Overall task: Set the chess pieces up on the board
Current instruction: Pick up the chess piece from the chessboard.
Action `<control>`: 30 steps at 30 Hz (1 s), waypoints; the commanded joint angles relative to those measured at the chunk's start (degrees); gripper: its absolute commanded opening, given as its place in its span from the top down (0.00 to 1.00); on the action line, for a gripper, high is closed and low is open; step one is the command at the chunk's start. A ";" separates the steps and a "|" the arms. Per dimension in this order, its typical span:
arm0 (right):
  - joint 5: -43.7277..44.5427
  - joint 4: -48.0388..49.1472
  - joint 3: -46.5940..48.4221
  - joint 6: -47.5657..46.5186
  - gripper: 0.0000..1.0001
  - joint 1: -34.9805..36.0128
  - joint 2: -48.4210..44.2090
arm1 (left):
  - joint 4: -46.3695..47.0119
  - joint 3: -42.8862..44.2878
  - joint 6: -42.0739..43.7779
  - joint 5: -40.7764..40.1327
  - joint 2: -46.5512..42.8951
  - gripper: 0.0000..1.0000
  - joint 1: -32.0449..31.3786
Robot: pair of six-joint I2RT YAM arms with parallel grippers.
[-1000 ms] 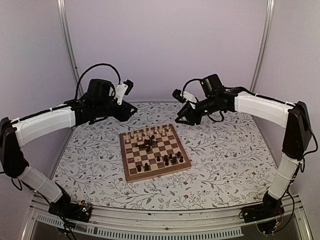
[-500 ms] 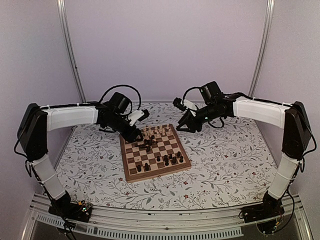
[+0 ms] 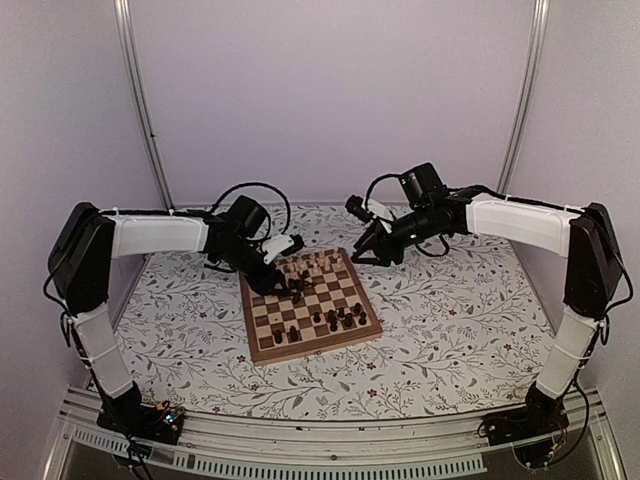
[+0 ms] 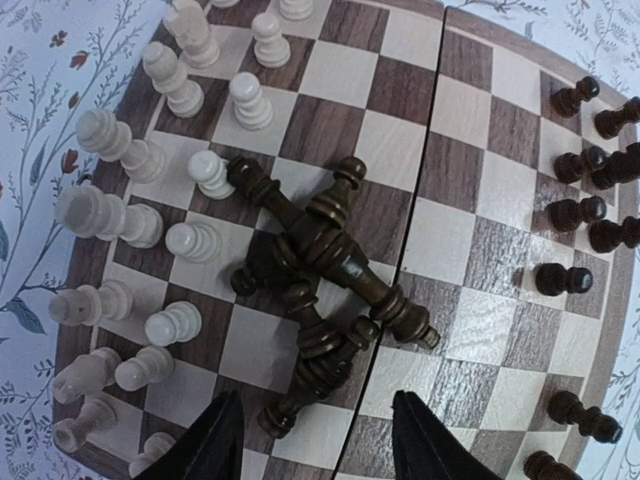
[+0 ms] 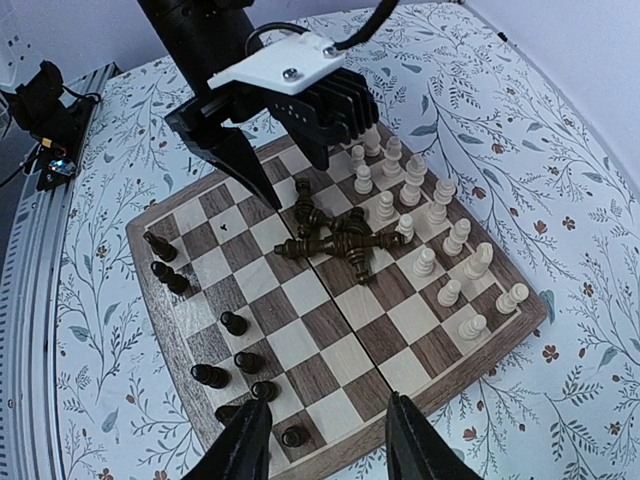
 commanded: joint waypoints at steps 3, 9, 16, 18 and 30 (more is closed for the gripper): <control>-2.11 -0.33 -0.55 -0.07 0.59 -0.02 0.56 | 0.30 -0.84 1.35 0.96 2.18 0.51 -0.54; -2.52 -0.54 -0.55 -0.07 0.59 -0.02 0.79 | 0.12 -1.37 1.73 0.35 2.75 0.55 -0.59; -3.06 -0.78 -0.48 -0.16 0.59 -0.01 1.17 | 0.41 -2.12 2.35 -1.79 4.02 0.58 -2.04; -3.38 -0.87 -0.46 -0.16 0.59 -0.02 1.22 | 0.44 -2.29 2.46 -2.02 4.13 0.60 -2.48; -4.43 -1.04 -0.46 0.19 0.60 -0.02 1.52 | 0.46 -3.82 1.85 -6.24 1.63 0.83 -5.66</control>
